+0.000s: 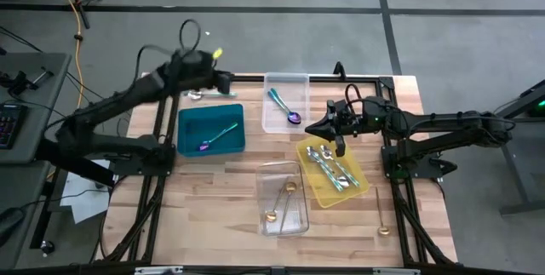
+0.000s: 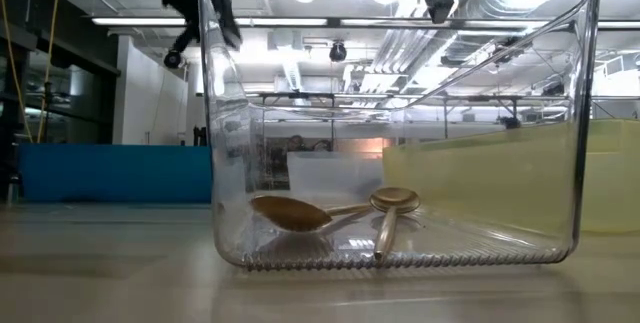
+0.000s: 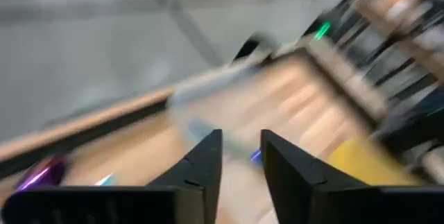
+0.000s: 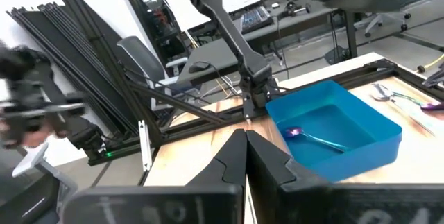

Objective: Sort silverware by color (type)
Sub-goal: Put the white spoon into the yellow bin

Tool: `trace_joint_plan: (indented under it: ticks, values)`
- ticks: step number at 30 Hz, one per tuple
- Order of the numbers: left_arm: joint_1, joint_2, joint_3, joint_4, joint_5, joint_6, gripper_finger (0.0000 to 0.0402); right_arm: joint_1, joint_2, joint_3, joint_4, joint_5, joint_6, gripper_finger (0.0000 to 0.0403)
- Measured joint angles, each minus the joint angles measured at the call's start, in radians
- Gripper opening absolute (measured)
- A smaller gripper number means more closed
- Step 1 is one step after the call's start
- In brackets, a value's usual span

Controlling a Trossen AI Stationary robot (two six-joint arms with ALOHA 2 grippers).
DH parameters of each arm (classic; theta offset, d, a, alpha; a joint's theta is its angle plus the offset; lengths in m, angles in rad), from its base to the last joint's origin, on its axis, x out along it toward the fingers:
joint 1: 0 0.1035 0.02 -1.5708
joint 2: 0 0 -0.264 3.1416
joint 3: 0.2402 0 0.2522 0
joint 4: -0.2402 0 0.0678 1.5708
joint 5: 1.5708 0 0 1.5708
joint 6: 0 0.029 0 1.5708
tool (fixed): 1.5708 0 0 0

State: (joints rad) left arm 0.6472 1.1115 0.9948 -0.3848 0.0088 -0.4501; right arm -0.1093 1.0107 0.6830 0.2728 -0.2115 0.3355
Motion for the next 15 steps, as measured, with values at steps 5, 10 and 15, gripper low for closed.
trace_joint_plan:
  ticks: [5, 10, 15]
  values:
    - [0.211, 0.226, 0.100, -0.226, 0.117, 0.093, 0.0136, 0.000, 0.000, 0.000, -0.007, 0.000, 0.007, 0.0000]
    - [0.304, 0.429, 0.152, -0.328, 0.122, 0.118, 0.0159, 0.000, 0.000, 0.000, -0.008, 0.027, 0.055, 0.0000]
    - [0.322, 0.570, 0.194, -0.383, 0.125, 0.217, 0.0161, 0.000, 0.000, 0.000, -0.020, 0.054, 0.073, 0.0000]
